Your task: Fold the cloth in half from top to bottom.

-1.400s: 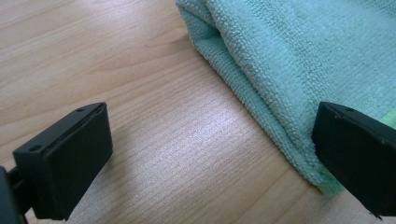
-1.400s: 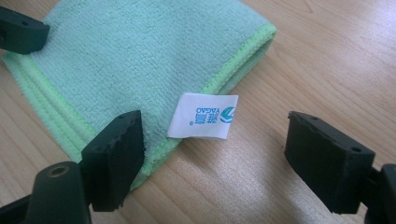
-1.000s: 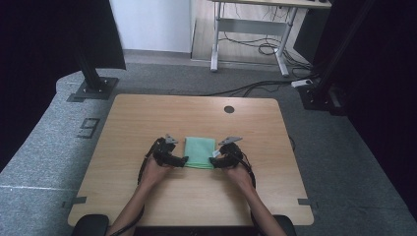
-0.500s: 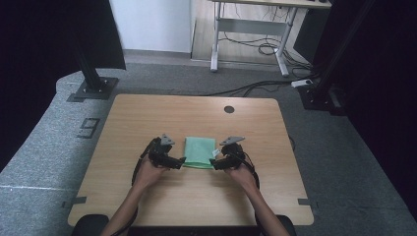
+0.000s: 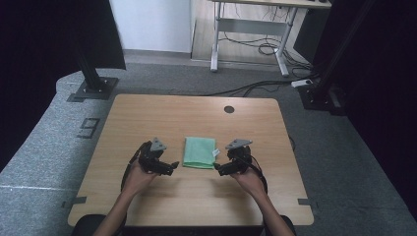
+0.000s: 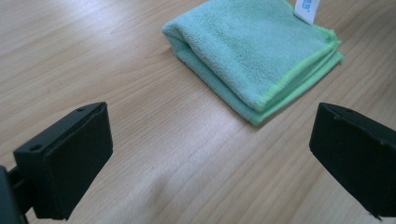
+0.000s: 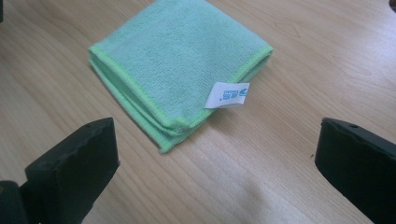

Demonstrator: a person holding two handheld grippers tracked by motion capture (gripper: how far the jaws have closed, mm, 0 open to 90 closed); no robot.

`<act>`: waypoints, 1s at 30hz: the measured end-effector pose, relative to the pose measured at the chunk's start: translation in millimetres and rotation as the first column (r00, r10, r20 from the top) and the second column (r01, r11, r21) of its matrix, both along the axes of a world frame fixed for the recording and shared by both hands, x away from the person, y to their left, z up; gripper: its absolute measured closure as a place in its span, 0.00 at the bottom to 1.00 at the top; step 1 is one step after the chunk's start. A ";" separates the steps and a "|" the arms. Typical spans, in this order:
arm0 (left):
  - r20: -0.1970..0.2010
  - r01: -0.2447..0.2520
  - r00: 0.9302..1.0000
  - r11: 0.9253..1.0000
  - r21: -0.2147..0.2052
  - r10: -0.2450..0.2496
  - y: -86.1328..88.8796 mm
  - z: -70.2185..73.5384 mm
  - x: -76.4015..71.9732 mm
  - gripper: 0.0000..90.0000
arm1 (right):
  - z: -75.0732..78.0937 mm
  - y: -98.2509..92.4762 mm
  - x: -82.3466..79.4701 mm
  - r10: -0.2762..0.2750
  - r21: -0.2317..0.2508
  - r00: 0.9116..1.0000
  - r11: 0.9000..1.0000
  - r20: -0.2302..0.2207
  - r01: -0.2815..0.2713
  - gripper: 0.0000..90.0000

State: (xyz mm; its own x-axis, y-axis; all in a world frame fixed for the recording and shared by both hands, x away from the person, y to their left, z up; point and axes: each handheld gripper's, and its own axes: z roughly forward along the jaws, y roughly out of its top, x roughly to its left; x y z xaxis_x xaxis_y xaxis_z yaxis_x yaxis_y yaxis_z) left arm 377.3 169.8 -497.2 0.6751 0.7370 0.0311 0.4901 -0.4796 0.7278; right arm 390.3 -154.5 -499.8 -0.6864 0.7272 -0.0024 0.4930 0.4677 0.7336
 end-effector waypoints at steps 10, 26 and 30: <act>0.023 0.013 1.000 1.000 0.011 -0.014 15.5 1.3 -20.0 0.00 | 11.4 -8.9 -16.3 0.022 0.003 0.999 1.000 0.023 -0.022 0.00; 0.019 -0.017 1.000 0.999 0.028 0.016 38.6 -19.9 -37.8 0.00 | -0.1 -44.1 -39.5 -0.024 0.016 0.999 1.000 0.025 0.023 0.00; 0.009 -0.020 1.000 0.999 0.038 0.020 40.1 -28.5 -40.8 0.00 | -9.3 -52.2 -41.5 -0.044 0.006 0.999 0.999 0.016 0.044 0.00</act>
